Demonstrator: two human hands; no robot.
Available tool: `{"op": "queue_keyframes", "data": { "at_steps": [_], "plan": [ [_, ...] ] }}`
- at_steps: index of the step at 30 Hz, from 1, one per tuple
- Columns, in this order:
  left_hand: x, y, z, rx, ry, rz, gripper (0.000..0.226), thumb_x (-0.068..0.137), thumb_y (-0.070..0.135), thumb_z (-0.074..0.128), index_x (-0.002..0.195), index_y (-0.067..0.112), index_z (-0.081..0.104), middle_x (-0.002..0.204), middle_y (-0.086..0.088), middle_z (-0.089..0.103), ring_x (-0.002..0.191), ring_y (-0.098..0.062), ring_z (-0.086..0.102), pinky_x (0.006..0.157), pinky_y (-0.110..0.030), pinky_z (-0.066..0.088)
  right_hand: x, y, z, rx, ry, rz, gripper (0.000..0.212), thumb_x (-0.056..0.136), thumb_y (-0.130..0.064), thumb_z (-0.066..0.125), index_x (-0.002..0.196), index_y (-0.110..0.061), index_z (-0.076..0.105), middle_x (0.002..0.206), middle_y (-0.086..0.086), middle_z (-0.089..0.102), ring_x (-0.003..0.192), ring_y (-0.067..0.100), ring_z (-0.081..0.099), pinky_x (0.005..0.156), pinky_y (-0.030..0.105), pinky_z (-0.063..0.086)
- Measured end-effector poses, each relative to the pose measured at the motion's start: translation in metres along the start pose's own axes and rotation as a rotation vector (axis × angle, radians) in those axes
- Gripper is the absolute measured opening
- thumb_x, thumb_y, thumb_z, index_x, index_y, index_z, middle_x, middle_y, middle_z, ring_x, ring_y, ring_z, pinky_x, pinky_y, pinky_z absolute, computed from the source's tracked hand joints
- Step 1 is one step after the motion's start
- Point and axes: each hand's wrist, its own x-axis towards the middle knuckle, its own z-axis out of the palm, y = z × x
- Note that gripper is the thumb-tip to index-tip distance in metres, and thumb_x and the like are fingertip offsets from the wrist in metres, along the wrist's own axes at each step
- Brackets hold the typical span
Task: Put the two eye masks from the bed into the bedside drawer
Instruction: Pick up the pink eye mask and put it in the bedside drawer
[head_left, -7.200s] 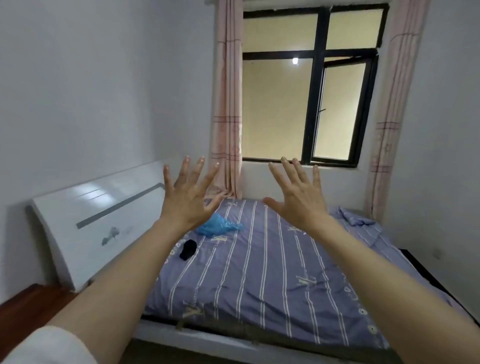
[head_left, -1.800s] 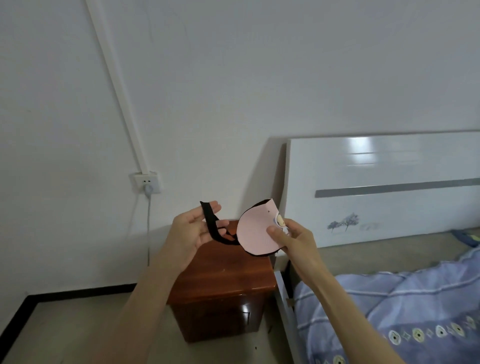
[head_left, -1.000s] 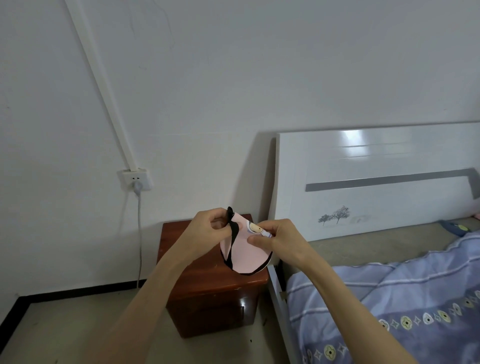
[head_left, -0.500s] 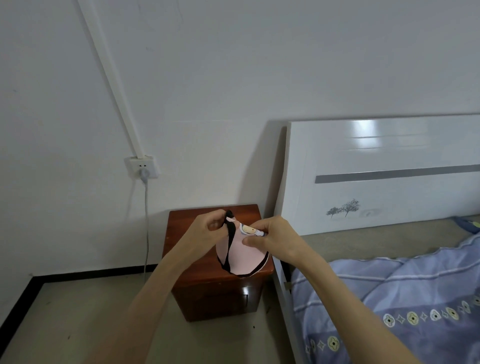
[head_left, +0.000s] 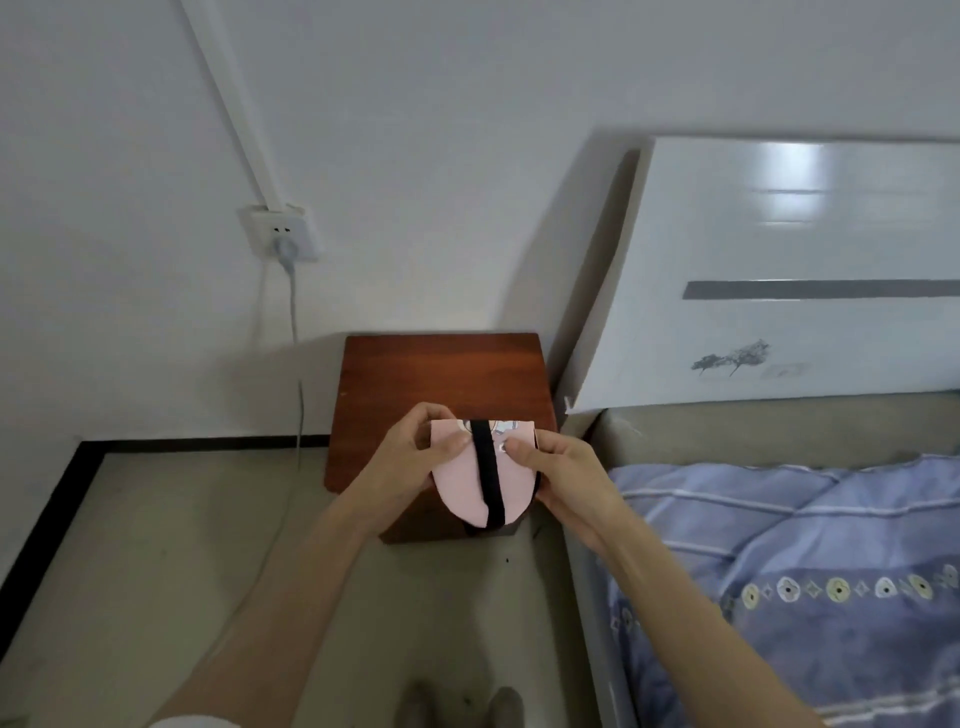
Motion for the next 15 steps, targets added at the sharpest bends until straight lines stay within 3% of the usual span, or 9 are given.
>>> {"op": "queue_keyframes", "data": {
  "at_steps": [4,6,8,11,13,15],
  "plan": [
    [0.013,-0.073,-0.006,-0.009,0.129,-0.165,0.014,0.086,0.016,0.058,0.098,0.022,0.06,0.104,-0.005,0.064,0.093,-0.018,0.061,0.067,-0.022,0.054,0.04,0.067,-0.012,-0.14,0.126,0.113,0.01,0.085,-0.009,0.059,0.087,-0.005,0.068,0.098,0.02,0.068,0.092,0.034,0.062,0.087,0.045,0.049],
    [0.017,-0.12,-0.015,0.048,0.247,-0.268,0.028,0.089,0.014,0.053,0.116,0.011,0.053,0.12,-0.015,0.058,0.103,-0.024,0.058,0.077,-0.025,0.052,0.061,0.107,-0.026,-0.257,0.186,0.182,0.011,0.084,-0.013,0.061,0.09,-0.007,0.068,0.101,0.019,0.069,0.1,0.037,0.062,0.091,0.048,0.05],
    [0.021,-0.168,-0.034,0.052,0.35,-0.339,0.04,0.09,0.01,0.049,0.129,0.005,0.042,0.133,-0.021,0.048,0.117,-0.029,0.05,0.09,-0.027,0.044,0.085,0.145,-0.043,-0.368,0.229,0.228,0.014,0.083,-0.016,0.062,0.095,-0.01,0.067,0.1,0.014,0.068,0.099,0.033,0.062,0.085,0.042,0.052],
    [0.029,-0.24,-0.071,0.164,0.37,-0.444,0.06,0.089,0.02,0.052,0.141,0.015,0.023,0.15,-0.006,0.031,0.13,-0.018,0.036,0.097,-0.019,0.034,0.123,0.192,-0.064,-0.483,0.274,0.297,0.036,0.083,-0.015,0.062,0.118,-0.007,0.056,0.121,0.016,0.061,0.104,0.027,0.057,0.084,0.032,0.045],
    [0.043,-0.287,-0.095,0.197,0.402,-0.483,0.075,0.087,0.024,0.057,0.144,0.02,0.009,0.155,0.0,0.016,0.138,-0.014,0.022,0.108,-0.028,0.024,0.155,0.225,-0.075,-0.491,0.273,0.342,0.06,0.083,-0.015,0.063,0.137,-0.009,0.038,0.134,0.018,0.053,0.117,0.031,0.052,0.096,0.036,0.042],
    [0.059,-0.32,-0.113,0.232,0.437,-0.483,0.087,0.083,0.022,0.062,0.144,0.021,-0.001,0.156,0.001,0.007,0.139,-0.013,0.016,0.109,-0.028,0.021,0.183,0.251,-0.084,-0.493,0.273,0.357,0.075,0.08,-0.017,0.067,0.143,-0.017,0.026,0.135,0.019,0.052,0.12,0.034,0.051,0.103,0.045,0.042]
  ]
}}
